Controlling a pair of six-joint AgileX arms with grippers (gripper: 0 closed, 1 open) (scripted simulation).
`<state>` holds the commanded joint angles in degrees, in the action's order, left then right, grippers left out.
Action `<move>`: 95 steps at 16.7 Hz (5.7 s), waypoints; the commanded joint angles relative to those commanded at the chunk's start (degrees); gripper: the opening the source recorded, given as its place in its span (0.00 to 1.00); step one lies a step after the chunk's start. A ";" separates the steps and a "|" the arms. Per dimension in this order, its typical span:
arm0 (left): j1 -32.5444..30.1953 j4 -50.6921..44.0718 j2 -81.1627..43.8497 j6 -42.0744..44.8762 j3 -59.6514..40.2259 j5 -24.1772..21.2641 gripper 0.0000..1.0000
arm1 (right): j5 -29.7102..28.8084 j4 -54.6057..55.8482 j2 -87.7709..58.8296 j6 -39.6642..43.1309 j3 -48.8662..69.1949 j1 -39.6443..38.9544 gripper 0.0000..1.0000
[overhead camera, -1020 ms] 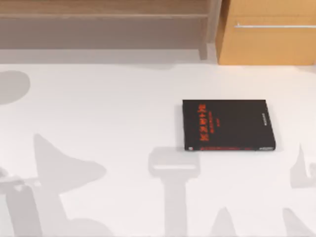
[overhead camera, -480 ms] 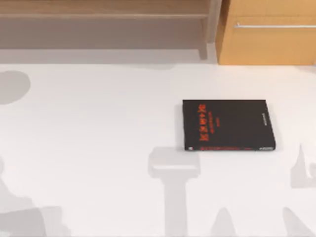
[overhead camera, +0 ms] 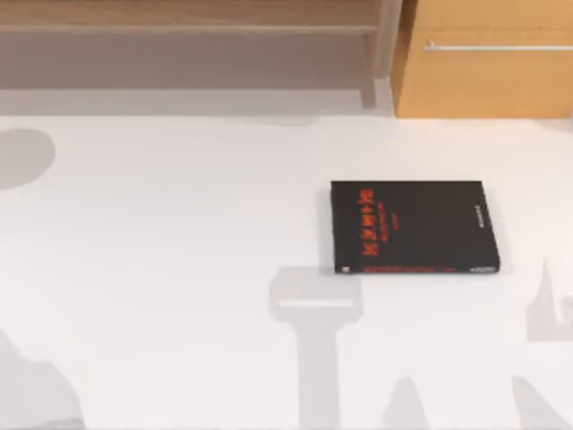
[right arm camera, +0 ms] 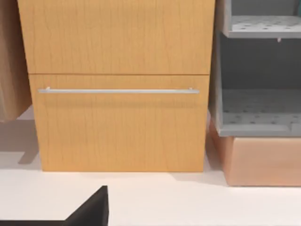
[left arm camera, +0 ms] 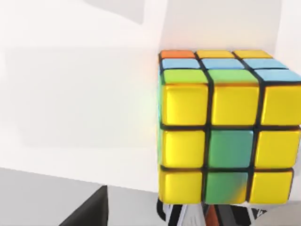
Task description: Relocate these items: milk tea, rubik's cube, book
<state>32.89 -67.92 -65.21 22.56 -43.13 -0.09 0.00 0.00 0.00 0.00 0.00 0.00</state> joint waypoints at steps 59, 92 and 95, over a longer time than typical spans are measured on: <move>-8.25 23.67 -7.93 -5.11 -6.17 0.06 0.00 | 0.00 0.00 0.00 0.00 0.00 0.00 1.00; -34.43 71.61 -43.58 -21.76 -62.19 -0.77 0.00 | 0.00 0.00 0.00 0.00 0.00 0.00 1.00; -34.45 71.46 -43.72 -21.70 -62.38 -0.71 0.00 | 0.00 0.00 0.00 0.00 0.00 0.00 1.00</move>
<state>-1.56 3.54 -108.92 0.86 -105.51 -0.80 0.00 0.00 0.00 0.00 0.00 0.00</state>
